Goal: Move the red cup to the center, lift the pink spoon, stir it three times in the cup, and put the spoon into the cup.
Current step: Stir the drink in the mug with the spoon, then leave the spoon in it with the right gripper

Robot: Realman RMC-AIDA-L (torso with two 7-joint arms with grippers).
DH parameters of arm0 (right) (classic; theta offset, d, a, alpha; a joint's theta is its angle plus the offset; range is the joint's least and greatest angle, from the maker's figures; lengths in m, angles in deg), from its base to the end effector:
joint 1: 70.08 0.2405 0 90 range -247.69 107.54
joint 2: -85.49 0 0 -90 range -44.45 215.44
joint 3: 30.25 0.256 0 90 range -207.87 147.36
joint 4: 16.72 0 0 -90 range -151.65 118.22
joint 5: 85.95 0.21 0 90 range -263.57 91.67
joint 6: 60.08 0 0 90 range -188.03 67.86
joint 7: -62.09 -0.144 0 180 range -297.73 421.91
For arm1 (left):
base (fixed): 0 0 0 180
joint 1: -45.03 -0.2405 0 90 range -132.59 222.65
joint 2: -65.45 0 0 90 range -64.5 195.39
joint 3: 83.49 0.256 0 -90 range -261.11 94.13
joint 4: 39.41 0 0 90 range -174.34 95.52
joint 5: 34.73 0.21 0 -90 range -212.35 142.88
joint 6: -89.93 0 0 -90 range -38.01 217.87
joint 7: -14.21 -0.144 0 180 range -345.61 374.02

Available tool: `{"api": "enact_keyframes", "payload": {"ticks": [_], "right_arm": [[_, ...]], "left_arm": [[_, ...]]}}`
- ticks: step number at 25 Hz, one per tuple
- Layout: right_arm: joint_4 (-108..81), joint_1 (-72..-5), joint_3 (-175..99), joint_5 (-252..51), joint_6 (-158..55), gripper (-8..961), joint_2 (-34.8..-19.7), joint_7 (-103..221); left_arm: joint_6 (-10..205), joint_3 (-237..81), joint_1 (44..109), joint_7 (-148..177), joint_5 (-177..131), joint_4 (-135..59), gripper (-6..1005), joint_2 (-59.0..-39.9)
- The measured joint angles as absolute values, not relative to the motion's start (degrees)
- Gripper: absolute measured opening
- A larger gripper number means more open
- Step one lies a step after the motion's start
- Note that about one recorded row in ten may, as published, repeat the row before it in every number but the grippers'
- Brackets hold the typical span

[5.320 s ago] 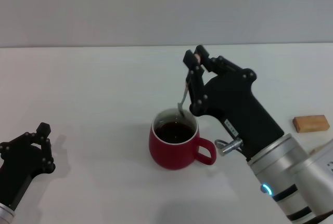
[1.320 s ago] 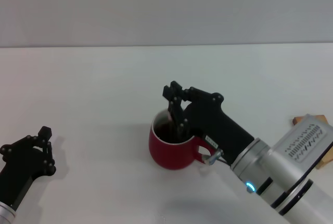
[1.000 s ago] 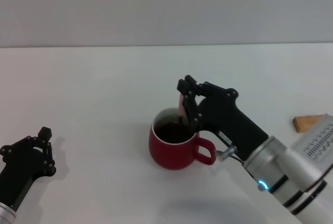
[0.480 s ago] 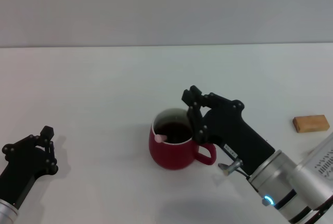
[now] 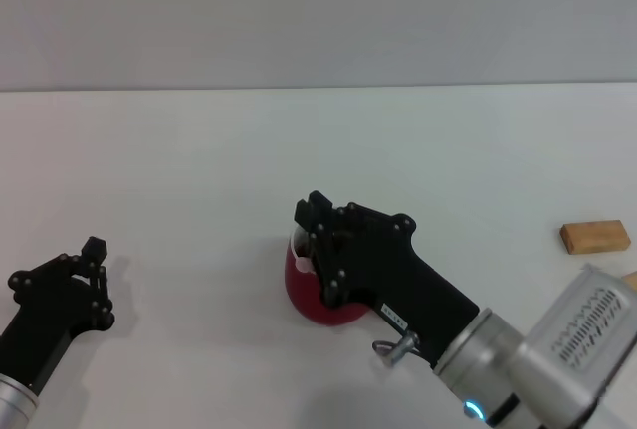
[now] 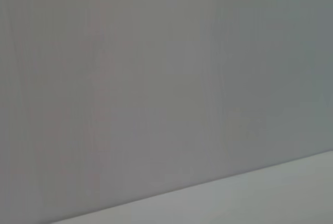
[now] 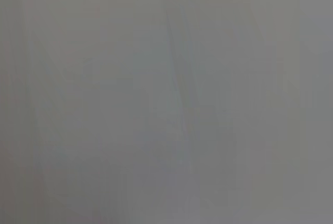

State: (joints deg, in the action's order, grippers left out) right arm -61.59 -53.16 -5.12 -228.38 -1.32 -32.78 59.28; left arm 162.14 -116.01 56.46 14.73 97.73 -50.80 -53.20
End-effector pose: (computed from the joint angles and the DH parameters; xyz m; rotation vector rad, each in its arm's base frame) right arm 0.1782 0.2451 -0.1309 -2.1624 0.4561 1.1027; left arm -0.3565 0.2364 -0.0494 -1.8155 -0.4518 -0.5412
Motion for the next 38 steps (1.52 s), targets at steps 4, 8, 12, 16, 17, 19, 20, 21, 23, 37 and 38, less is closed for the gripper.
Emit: {"api": "enact_keyframes", "payload": {"ticks": [4,8,12,16,17,19,20,21,23,37,38], "right_arm": [[-61.4,-55.6,-4.5,-232.2,3.1,51,-32.63,59.3],[-60.9,-58.6,-3.9,-233.6,7.1,61,-32.60,59.4],[-59.3,-59.9,-3.3,-233.6,8.3,162,-32.86,59.4],[-57.1,-60.1,-3.0,-233.1,9.0,309,-33.31,59.4],[-56.9,-60.0,-2.9,-233.1,8.9,356,-33.32,59.3],[-56.4,-59.7,-2.7,-233.0,8.3,451,-33.36,59.0],[-56.3,-59.5,-2.7,-233.0,8.0,499,-33.38,58.9],[-56.3,-59.3,-2.7,-233.0,7.4,499,-33.41,58.9],[-56.3,-58.9,-2.6,-233.0,5.9,498,-33.48,58.8],[-57.4,-56.9,-4.4,-233.3,2.0,493,-33.37,58.8],[-57.4,-56.7,-4.5,-233.3,2.0,493,-33.36,58.8]], "left_arm": [[161.8,-116.0,56.5,14.7,97.8,-50.8,-2,-53.20],[161.8,-116.0,56.4,14.7,97.8,-50.8,-2,-53.14],[161.7,-116.0,56.4,14.7,97.8,-50.8,-2,-53.12],[161.7,-116.0,56.4,14.7,97.8,-50.7,-2,-53.12],[161.7,-116.0,56.4,14.7,97.8,-50.7,-2,-53.12],[161.7,-116.0,56.4,14.7,97.8,-50.8,-2,-53.11],[161.7,-116.0,56.4,14.7,97.8,-50.8,-2,-53.11],[161.7,-115.9,56.4,14.7,97.8,-50.9,-2,-53.11],[161.7,-115.9,56.4,14.7,97.8,-51.0,-2,-53.11],[162.1,-115.7,56.3,14.7,97.9,-51.3,-2,-53.21],[162.2,-115.6,56.2,14.7,97.9,-51.3,-2,-53.21]]}}
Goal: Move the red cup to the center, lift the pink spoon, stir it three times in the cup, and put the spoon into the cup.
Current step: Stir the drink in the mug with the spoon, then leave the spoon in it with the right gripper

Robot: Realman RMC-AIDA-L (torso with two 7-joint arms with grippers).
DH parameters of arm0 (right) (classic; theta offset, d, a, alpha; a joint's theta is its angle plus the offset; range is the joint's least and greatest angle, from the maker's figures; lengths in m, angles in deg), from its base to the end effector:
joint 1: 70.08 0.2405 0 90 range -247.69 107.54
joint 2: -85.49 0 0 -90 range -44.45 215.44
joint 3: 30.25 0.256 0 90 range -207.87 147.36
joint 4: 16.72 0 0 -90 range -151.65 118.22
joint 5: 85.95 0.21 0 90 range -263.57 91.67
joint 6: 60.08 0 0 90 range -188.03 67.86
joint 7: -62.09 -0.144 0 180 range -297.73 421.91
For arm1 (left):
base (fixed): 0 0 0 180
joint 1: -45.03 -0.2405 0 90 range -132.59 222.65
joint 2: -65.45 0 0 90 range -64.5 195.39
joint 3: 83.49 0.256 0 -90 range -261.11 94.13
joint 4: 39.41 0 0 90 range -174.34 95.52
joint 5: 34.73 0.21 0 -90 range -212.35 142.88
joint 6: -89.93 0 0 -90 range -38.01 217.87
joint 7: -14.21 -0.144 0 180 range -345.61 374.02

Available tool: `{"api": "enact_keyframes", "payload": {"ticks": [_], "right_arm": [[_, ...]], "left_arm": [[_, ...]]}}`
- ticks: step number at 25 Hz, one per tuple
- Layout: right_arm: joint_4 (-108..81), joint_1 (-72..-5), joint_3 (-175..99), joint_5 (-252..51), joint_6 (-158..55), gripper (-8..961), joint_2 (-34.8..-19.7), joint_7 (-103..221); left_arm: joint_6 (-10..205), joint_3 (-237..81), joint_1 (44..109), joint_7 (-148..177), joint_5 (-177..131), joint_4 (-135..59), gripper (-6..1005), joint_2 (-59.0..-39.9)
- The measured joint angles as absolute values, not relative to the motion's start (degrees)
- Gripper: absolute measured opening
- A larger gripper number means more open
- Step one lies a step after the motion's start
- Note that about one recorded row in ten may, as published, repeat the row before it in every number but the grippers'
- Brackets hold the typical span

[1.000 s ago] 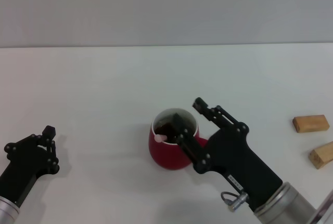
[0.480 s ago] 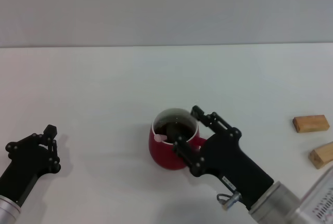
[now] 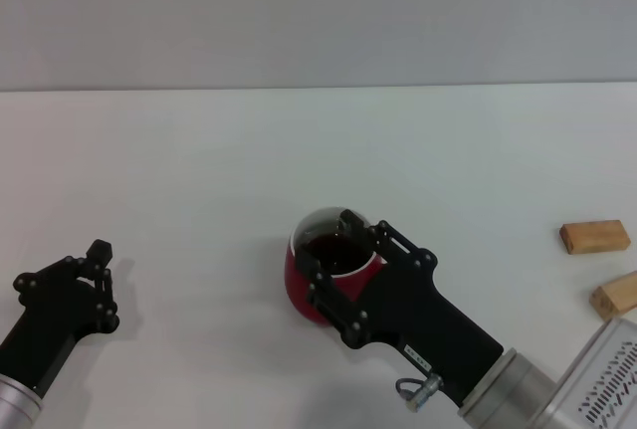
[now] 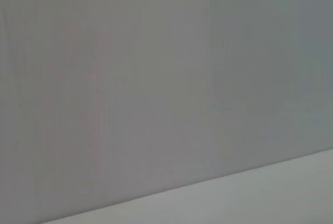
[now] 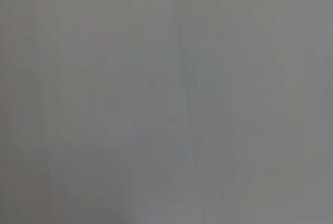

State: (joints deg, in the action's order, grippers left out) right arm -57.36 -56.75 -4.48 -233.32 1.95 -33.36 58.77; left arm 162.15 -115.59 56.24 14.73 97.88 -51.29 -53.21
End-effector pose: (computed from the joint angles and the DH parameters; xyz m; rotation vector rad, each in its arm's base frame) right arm 0.2009 0.2282 -0.1316 -2.1720 0.4271 1.0582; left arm -0.3546 0.2350 -0.0516 -1.8231 -0.4534 -0.5493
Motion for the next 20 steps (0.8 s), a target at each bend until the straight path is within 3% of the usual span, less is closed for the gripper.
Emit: {"api": "enact_keyframes", "payload": {"ticks": [20], "right_arm": [[-57.6,-54.4,-4.8,-233.3,-3.2,487,-33.48,58.7]], "left_arm": [[162.8,-115.3,55.8,14.7,97.9,-51.8,-2,-53.21]]}}
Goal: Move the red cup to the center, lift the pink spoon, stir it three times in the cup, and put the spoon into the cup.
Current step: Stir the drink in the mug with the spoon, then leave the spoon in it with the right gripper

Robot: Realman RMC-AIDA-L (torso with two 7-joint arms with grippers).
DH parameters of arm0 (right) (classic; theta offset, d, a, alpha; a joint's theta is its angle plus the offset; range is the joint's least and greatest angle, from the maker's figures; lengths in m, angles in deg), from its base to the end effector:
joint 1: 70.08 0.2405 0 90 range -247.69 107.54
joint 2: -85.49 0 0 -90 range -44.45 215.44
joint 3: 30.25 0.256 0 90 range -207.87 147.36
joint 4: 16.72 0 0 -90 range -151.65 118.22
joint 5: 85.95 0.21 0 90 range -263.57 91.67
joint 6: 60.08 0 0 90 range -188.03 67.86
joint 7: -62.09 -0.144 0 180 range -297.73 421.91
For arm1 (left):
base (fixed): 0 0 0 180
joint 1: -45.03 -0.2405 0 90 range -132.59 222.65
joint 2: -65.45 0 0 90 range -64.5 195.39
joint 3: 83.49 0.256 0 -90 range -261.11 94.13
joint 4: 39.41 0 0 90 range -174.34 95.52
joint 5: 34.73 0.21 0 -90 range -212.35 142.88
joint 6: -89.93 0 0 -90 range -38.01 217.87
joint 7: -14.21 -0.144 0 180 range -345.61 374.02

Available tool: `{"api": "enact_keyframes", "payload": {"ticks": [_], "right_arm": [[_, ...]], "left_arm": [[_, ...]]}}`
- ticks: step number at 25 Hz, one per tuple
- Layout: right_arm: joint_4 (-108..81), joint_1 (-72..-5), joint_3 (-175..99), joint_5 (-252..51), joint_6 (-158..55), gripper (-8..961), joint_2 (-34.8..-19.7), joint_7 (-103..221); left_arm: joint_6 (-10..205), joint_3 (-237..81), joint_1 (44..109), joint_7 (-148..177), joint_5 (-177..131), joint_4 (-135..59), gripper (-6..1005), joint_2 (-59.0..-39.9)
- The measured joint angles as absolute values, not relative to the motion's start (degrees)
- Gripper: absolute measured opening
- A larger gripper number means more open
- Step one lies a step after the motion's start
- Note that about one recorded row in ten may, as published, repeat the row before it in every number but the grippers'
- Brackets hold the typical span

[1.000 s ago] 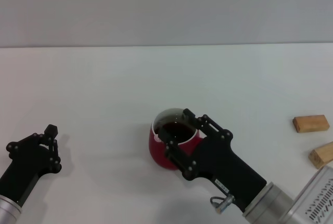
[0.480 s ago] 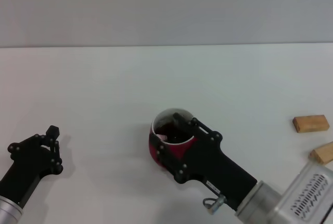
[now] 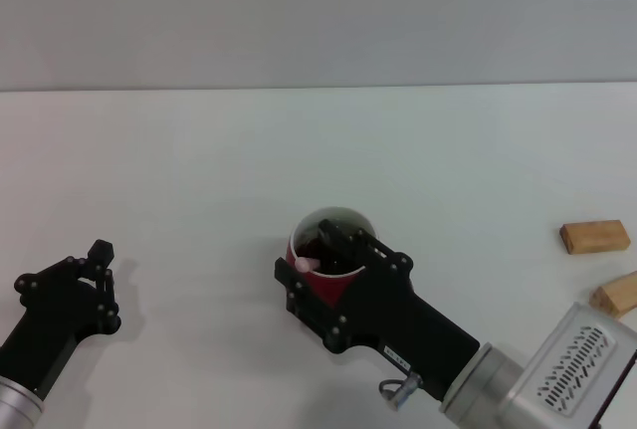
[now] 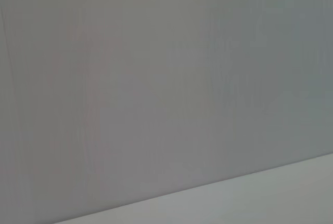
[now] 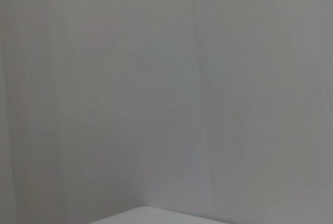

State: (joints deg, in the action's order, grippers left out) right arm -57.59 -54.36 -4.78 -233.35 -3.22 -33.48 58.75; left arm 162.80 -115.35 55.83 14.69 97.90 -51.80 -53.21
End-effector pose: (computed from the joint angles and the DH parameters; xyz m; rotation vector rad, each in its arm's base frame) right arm 0.1978 0.2353 -0.1425 -2.2438 0.4259 0.9898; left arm -0.3525 0.2328 -0.0522 -1.8206 -0.4517 -0.5646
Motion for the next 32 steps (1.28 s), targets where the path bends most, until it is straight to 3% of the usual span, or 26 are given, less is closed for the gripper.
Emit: {"api": "enact_keyframes", "payload": {"ticks": [17,32], "right_arm": [[-58.0,-54.0,-4.0,-233.0,-5.7,481,-33.51,58.7],[-58.4,-53.7,-3.7,-232.9,-6.4,239,-33.55,58.8]], "left_arm": [[163.1,-115.3,55.5,14.6,97.9,-51.8,-2,-53.16],[162.9,-115.5,55.9,14.6,97.9,-51.3,-2,-53.11]]}}
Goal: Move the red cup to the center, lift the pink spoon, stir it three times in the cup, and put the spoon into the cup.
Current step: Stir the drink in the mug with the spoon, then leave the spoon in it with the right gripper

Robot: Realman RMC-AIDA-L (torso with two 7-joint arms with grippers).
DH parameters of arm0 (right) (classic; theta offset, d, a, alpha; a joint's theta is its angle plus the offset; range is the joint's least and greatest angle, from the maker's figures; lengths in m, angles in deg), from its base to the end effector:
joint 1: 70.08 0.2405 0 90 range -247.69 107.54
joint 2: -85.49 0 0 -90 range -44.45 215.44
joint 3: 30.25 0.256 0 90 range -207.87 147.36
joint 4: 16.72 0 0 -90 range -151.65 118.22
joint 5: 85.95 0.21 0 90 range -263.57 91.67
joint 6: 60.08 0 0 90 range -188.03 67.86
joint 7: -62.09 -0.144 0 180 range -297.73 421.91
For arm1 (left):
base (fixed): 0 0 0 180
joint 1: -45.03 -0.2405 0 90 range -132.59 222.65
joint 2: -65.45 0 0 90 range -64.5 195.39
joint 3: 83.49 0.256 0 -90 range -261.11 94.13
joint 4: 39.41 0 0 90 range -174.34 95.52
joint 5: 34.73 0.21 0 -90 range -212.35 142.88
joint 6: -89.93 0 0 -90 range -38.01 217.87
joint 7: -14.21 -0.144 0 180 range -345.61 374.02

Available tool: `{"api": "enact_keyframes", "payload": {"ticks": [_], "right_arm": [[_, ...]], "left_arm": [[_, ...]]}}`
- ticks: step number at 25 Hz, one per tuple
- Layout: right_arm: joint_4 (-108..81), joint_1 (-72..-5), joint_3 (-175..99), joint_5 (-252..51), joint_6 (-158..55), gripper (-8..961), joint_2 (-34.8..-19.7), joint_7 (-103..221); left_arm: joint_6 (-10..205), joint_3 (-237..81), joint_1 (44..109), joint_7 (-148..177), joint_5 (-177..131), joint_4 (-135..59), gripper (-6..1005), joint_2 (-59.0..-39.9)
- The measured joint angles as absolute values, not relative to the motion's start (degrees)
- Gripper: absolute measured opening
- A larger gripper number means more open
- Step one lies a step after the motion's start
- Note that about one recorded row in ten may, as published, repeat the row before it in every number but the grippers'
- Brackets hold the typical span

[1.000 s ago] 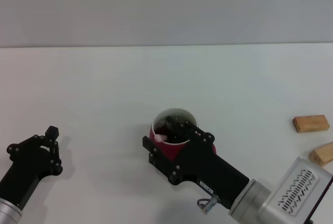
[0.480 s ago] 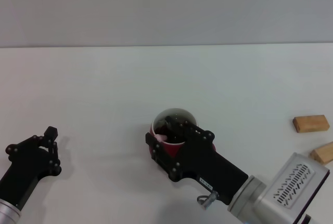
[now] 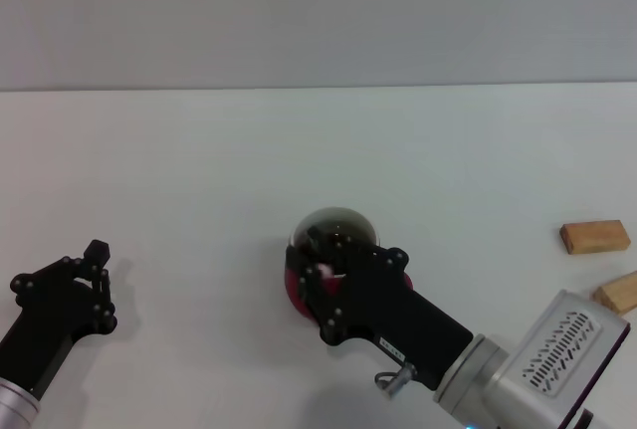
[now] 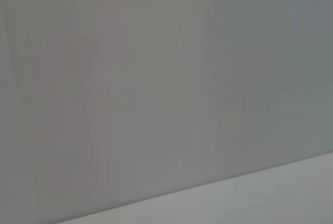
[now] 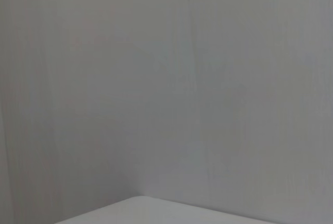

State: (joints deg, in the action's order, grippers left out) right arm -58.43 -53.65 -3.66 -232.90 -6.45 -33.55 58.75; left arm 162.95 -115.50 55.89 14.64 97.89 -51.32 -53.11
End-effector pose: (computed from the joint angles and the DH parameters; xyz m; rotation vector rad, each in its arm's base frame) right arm 0.1964 0.2425 -0.1451 -2.2495 0.4499 0.9546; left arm -0.3546 0.2329 -0.0501 -1.8184 -0.4463 -0.5556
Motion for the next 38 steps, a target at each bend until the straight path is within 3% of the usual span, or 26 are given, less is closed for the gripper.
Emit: {"api": "enact_keyframes", "payload": {"ticks": [9,20,35,38], "right_arm": [[-58.5,-53.7,-3.1,-232.9,-6.5,123,-33.46,58.7],[-58.5,-54.4,-4.1,-233.2,-6.5,134,-33.25,58.7],[-59.1,-56.6,-4.1,-233.3,-5.4,293,-33.16,58.7],[-59.1,-56.7,-4.0,-233.3,-5.2,277,-33.16,58.7]], "left_arm": [[162.7,-115.6,56.1,14.6,97.9,-51.3,-2,-53.12],[162.6,-115.3,56.2,14.6,97.9,-51.3,-2,-53.12],[162.5,-115.3,55.9,14.6,97.8,-51.2,-2,-53.12],[162.5,-115.3,55.8,14.6,97.8,-51.2,-2,-53.12]]}}
